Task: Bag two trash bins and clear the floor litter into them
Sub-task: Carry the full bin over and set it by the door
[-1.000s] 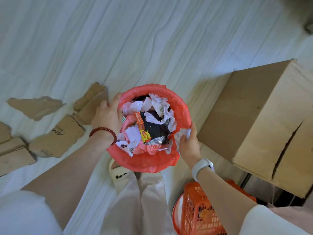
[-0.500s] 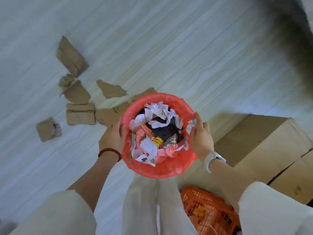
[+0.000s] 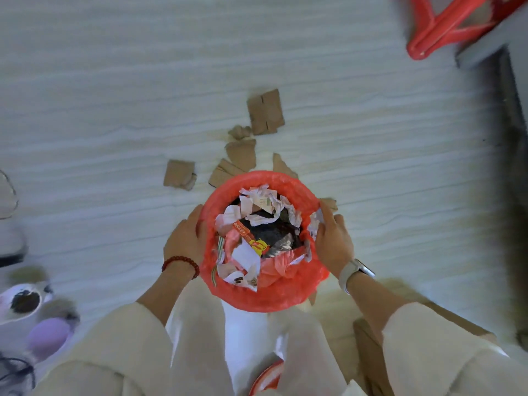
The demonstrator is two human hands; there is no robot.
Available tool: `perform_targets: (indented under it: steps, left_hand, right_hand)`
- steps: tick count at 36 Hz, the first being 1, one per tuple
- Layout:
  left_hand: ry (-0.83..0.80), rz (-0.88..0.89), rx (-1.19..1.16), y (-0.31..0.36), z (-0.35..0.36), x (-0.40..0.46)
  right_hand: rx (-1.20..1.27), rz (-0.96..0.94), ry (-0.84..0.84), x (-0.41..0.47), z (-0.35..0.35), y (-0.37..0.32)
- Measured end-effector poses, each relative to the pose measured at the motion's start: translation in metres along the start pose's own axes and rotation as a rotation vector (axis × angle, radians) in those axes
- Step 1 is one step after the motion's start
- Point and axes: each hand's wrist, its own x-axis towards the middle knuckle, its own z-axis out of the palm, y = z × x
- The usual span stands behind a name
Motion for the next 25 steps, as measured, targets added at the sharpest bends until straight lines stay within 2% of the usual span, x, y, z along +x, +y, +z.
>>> perform_targets:
  steps: [5, 10, 13, 16, 25]
  left_hand:
    - [0.057, -0.019, -0.096, -0.057, -0.095, 0.029]
    - [0.130, -0.139, -0.109, -0.133, -0.181, 0.063]
    - [0.186, -0.207, -0.135, -0.174, -0.230, 0.083]
    - [0.244, -0.262, -0.169, -0.204, -0.272, 0.100]
    - [0.425, -0.400, -0.339, -0.269, -0.391, 0.162]
  right_hand:
    - [-0.133, -0.059, -0.009, 0.002, 0.019, -0.127]
    - [-0.145, -0.169, -0.073, 0.010, 0.038, -0.260]
    - [-0.256, -0.256, -0.065, 0.018, 0.045, -0.341]
    - [-0.191, -0.373, -0.076, 0.034, 0.055, -0.409]
    - [-0.221, -0.624, -0.100, 0.078, 0.070, -0.609]
